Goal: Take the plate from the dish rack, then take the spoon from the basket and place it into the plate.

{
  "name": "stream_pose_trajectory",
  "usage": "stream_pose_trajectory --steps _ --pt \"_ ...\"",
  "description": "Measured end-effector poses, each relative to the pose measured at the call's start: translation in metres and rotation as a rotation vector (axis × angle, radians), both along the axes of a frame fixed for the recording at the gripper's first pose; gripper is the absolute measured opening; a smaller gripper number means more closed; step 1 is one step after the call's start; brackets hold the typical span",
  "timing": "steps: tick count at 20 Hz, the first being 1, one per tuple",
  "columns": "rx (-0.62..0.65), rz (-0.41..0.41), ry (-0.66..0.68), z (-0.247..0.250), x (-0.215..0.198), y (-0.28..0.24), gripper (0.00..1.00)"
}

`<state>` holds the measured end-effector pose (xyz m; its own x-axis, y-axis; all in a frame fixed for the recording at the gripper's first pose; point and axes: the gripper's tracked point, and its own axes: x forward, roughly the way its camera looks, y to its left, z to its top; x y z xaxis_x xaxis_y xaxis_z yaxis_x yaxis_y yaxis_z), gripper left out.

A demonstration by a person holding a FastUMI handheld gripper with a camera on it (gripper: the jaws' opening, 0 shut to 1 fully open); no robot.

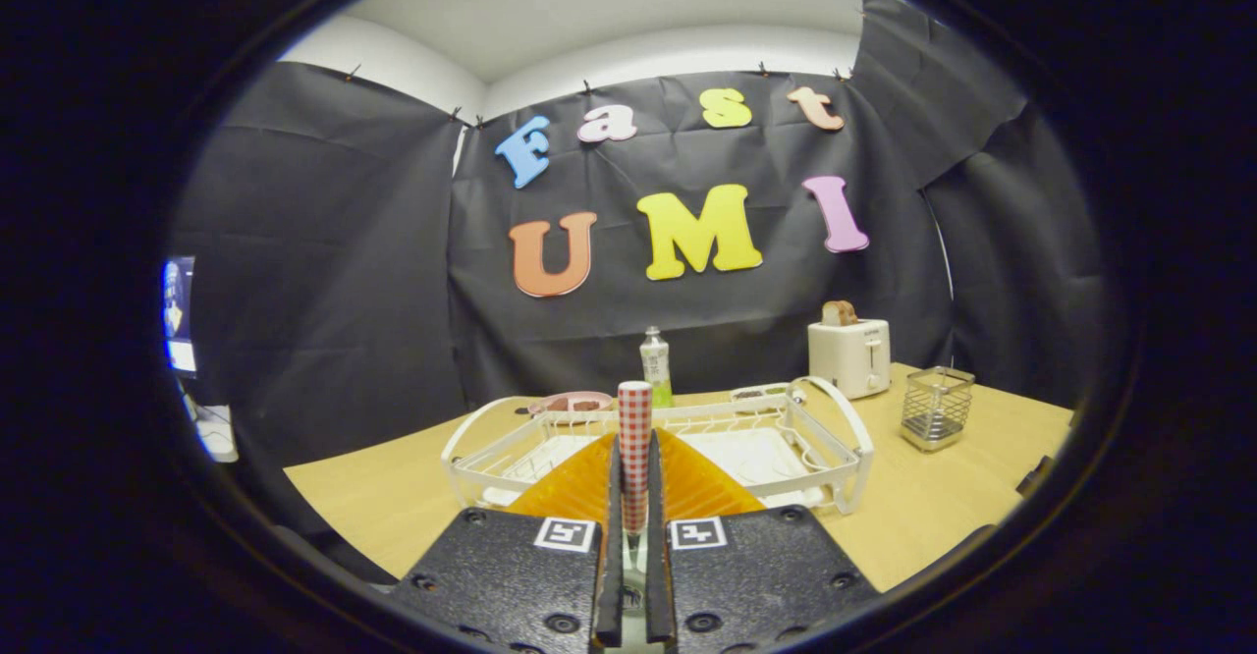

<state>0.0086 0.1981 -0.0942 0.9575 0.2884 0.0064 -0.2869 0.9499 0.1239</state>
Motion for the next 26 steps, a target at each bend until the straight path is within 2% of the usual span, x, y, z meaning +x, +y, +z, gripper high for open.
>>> stream_pose_trajectory --steps 3,6,9,17,20,26 --pt "0.013 0.008 0.006 -0.001 -0.003 -0.001 0.18" --pt "0.039 0.002 -0.025 0.008 -0.007 -0.008 0.27" --pt "0.061 -0.009 -0.054 0.016 -0.015 -0.019 0.51" --pt "0.049 -0.094 -0.138 0.054 -0.039 -0.042 1.0" --pt "0.025 -0.098 -0.138 0.065 -0.053 -0.043 1.0" --pt "-0.108 -0.182 -0.082 0.085 -0.08 -0.072 1.0"
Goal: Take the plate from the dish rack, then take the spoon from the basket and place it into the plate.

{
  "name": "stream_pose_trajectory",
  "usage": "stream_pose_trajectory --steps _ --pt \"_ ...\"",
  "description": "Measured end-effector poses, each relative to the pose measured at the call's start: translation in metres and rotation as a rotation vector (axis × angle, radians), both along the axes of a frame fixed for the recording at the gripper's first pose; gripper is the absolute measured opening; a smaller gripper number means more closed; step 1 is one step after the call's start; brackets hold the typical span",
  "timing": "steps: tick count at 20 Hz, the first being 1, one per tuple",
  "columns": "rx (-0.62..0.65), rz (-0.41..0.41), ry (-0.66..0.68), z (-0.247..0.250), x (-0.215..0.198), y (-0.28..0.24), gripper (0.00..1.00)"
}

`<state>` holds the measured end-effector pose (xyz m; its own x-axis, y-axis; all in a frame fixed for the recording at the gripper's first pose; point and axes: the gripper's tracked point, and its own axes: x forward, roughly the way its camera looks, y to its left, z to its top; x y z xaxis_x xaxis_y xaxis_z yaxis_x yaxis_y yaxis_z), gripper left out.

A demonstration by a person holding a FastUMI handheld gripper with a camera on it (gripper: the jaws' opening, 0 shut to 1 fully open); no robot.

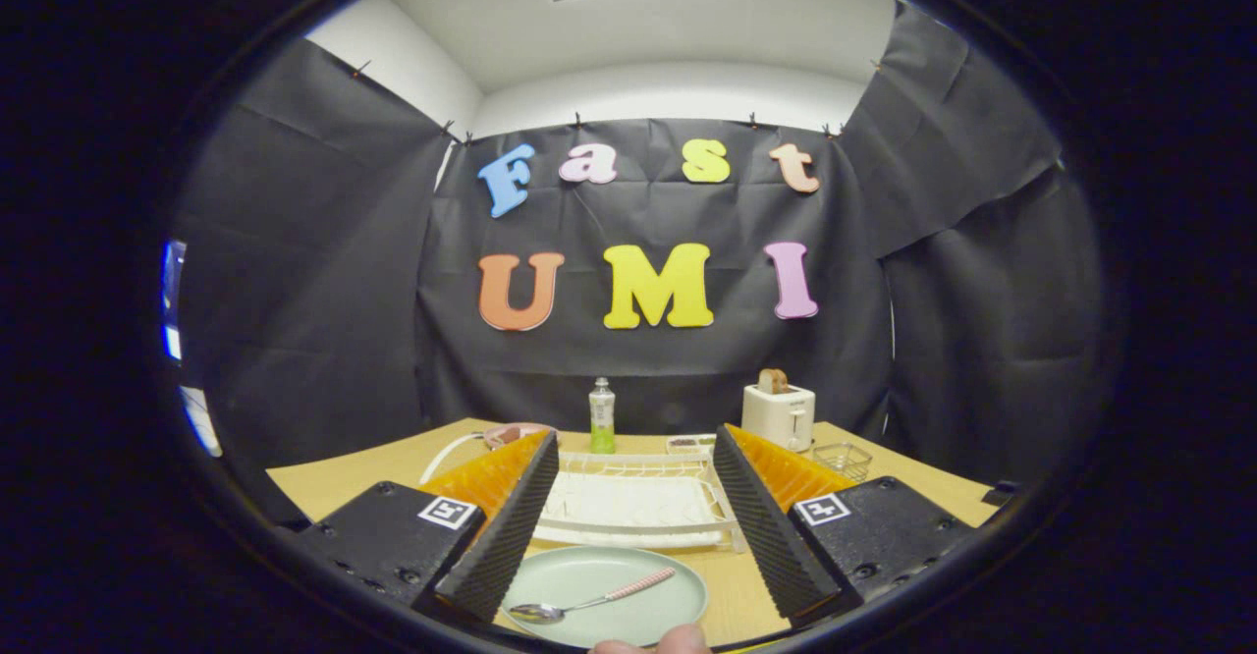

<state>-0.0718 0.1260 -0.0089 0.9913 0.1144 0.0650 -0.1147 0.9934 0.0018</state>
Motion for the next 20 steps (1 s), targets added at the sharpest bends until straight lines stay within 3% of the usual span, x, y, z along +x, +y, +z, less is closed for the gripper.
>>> stream_pose_trajectory --steps 5,13,20 --pt "-0.087 -0.043 -0.017 0.009 -0.012 -0.009 1.0" --pt "-0.035 -0.03 -0.016 0.014 -0.022 -0.008 1.0" --pt "0.024 -0.035 0.041 0.001 -0.006 -0.014 1.0"
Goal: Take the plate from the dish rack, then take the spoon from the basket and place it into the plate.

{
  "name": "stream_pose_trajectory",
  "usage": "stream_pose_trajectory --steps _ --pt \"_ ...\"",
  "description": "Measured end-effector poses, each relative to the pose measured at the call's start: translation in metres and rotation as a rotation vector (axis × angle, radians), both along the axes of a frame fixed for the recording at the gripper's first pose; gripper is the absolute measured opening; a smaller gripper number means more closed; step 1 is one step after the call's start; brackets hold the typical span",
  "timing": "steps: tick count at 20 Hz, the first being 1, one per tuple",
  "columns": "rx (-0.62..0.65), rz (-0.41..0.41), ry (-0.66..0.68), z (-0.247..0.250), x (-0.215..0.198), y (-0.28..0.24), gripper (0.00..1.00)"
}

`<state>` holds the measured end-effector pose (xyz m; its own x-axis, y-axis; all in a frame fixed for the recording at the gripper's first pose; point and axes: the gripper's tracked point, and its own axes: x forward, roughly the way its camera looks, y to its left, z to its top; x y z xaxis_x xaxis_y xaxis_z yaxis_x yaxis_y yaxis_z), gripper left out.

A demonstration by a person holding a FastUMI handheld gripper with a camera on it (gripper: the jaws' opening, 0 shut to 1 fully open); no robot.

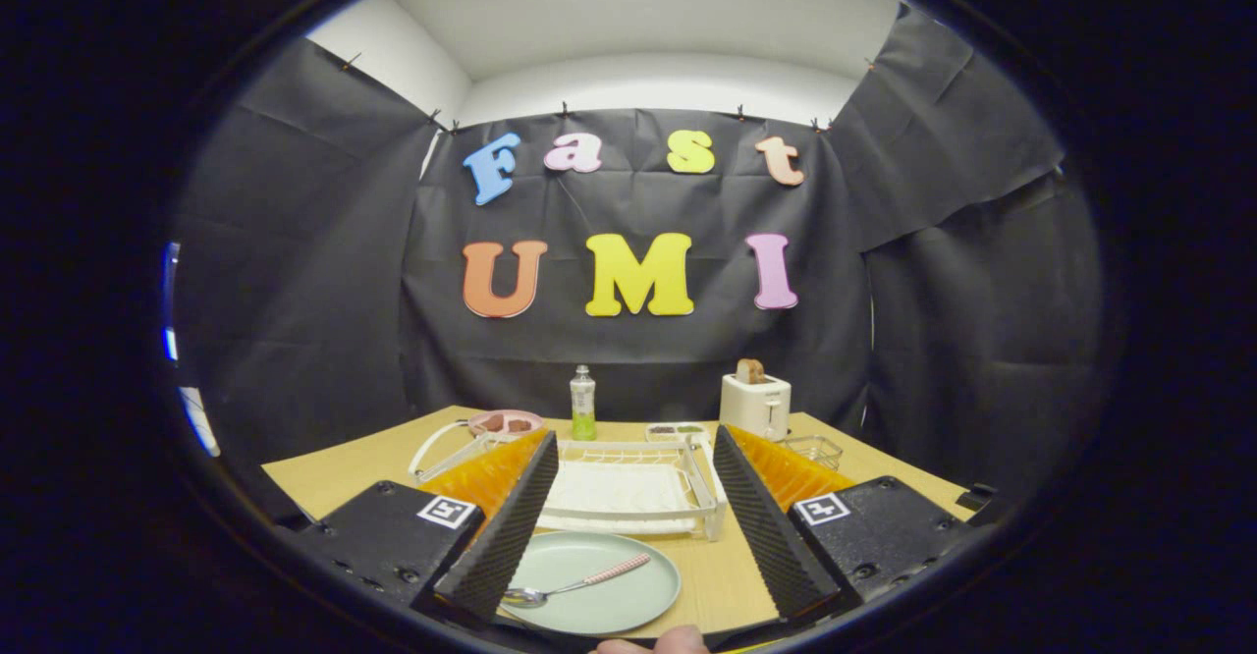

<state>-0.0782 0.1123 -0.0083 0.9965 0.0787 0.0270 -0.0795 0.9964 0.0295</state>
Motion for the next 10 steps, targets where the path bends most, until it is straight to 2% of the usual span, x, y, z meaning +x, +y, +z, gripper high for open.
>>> stream_pose_trajectory --steps 10 --pt "0.019 0.01 -0.044 0.016 -0.003 0.007 1.0"
